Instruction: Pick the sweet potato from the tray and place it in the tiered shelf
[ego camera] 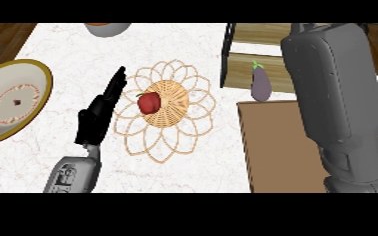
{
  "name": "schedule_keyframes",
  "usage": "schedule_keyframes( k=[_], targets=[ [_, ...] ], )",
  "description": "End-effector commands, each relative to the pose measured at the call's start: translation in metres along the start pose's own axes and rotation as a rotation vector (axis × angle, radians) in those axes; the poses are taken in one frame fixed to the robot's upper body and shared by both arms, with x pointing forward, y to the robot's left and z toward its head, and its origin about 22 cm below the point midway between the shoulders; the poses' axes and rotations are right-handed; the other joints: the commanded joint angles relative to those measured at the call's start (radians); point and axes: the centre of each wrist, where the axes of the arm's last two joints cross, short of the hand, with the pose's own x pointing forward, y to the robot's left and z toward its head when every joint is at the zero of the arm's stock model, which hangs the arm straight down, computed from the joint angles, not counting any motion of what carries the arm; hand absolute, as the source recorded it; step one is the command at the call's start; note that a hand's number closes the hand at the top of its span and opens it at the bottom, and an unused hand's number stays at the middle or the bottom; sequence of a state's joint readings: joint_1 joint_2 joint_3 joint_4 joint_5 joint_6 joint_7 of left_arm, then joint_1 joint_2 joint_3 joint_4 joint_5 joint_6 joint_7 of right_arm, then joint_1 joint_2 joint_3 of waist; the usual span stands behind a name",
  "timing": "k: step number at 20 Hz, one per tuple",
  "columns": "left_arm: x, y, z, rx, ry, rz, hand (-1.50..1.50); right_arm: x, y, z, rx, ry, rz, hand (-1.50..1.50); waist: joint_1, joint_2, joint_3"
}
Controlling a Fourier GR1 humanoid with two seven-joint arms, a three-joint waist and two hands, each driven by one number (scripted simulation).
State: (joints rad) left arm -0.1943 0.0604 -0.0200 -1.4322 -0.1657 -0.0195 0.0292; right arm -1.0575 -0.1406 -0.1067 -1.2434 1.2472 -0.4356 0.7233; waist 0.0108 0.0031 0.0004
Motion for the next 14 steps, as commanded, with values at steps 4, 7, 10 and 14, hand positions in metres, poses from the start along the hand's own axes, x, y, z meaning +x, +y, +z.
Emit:
schedule_keyframes(
  k=[4,7,10,14],
  targets=[
    [0.017,0.005,0.015,-0.01,-0.009,0.001,0.0,-0.042,-0.005,-0.031,-0.005,-0.012,-0.034,1.5,0.0,-0.004,0.0],
    [-0.001,0.005,0.008,0.019,-0.002,-0.006,0.0,-0.059,0.013,-0.026,-0.013,0.105,0.239,1.5,-0.015,-0.005,-0.003],
    [-0.008,0.004,0.001,0.003,0.015,0.013,0.0,-0.052,-0.003,-0.048,-0.119,0.167,0.236,-1.5,-0.012,-0.002,-0.002],
    [0.004,0.008,0.008,-0.002,0.003,-0.008,0.0,-0.065,0.003,-0.022,-0.092,0.183,0.258,-1.5,-0.009,-0.004,-0.001]
  ],
)
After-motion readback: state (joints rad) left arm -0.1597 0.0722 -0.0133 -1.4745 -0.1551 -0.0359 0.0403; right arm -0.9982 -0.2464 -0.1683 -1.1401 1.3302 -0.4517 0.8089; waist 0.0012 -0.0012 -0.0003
